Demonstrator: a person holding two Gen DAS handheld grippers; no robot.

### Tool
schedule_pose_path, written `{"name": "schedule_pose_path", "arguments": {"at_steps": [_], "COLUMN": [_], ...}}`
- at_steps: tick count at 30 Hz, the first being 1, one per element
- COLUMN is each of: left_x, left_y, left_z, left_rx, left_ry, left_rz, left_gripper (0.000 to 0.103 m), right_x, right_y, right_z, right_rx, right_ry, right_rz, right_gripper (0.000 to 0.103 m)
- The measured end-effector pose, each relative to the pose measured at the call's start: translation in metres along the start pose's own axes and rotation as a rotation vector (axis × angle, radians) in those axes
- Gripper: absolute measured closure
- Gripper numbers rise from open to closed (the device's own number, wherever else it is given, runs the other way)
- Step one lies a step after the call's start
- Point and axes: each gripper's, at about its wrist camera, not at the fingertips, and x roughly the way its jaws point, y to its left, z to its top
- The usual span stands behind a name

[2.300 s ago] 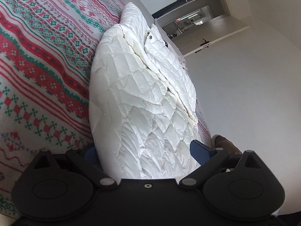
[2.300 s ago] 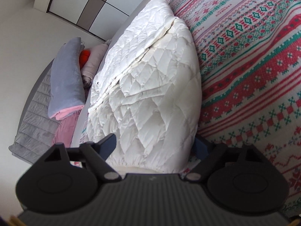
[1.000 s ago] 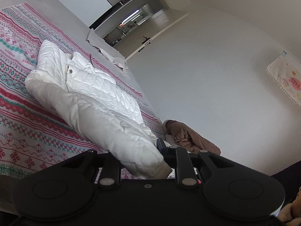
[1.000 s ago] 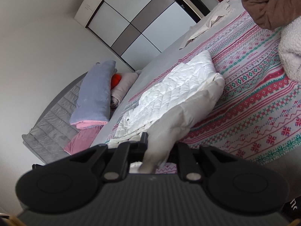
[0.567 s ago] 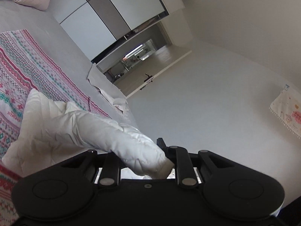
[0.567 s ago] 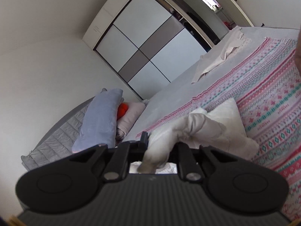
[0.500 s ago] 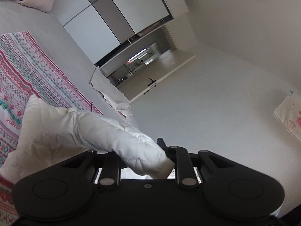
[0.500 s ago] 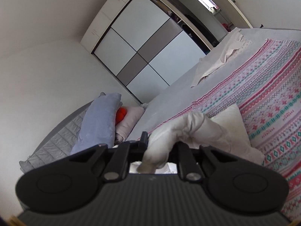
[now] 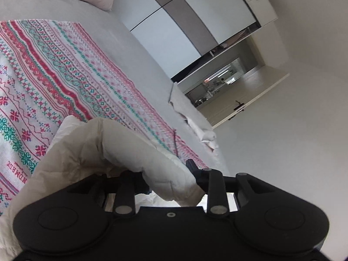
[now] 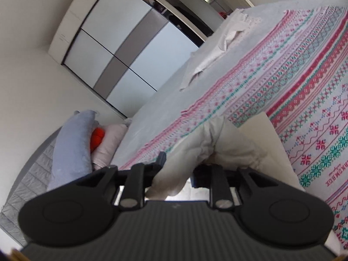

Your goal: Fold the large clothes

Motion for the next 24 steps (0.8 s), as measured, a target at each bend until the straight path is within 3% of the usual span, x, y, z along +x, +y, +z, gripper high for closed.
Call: {"name": "schedule_pose_path", "arguments": {"at_steps": [2,3,4,5,7,10,14,16,18,19,21,23,24], "left_x": [0.007,0.010,0.010,0.010,0.006,0.000,-0.016,-0.016,-0.006,-0.001,0.006,0.012,0.014], "left_y": [0.004,0.006,0.007,0.006,0.003,-0.006,-0.016,-0.018,-0.018,-0.013,-0.003,0.001,-0.001], "left_z": [-0.002,-0.003,-0.005,-0.005,-0.006,-0.002,0.006,0.013,0.016,0.016,0.017,0.015,0.013], "left_rx": [-0.016,-0.024,-0.028,-0.026,-0.007,0.012,0.134,0.253,0.373,0.399,0.378,0.358,0.362], "left_ry": [-0.006,-0.010,-0.014,-0.027,-0.063,-0.073,-0.170,-0.190,-0.175,-0.157,-0.121,-0.085,-0.060], "left_rz": [0.025,0.028,0.019,0.005,-0.005,0.000,0.092,0.211,0.356,0.367,0.343,0.309,0.315], "left_gripper": [0.067,0.061,0.043,0.034,0.016,0.013,0.008,0.008,0.010,0.010,0.014,0.043,0.064], "right_x": [0.012,0.016,0.019,0.021,0.021,0.012,-0.016,-0.021,-0.014,-0.007,0.007,0.018,0.022], "right_y": [-0.008,-0.013,-0.018,-0.023,-0.029,-0.028,-0.018,-0.012,-0.006,-0.002,-0.001,-0.001,0.000], "right_z": [0.000,0.001,0.001,0.001,0.001,0.005,0.017,0.022,0.024,0.021,0.012,0.005,0.001], "right_rx": [0.030,0.058,0.092,0.121,0.151,0.157,0.085,-0.009,-0.154,-0.235,-0.355,-0.390,-0.396], "right_ry": [0.021,0.023,0.021,0.016,0.009,-0.010,-0.121,-0.161,-0.178,-0.180,-0.153,-0.106,-0.085], "right_rz": [0.020,0.037,0.057,0.076,0.083,0.073,0.044,-0.033,-0.203,-0.287,-0.357,-0.330,-0.315], "right_gripper": [0.064,0.060,0.050,0.040,0.040,0.038,0.012,0.011,0.011,0.014,0.024,0.052,0.064]}}
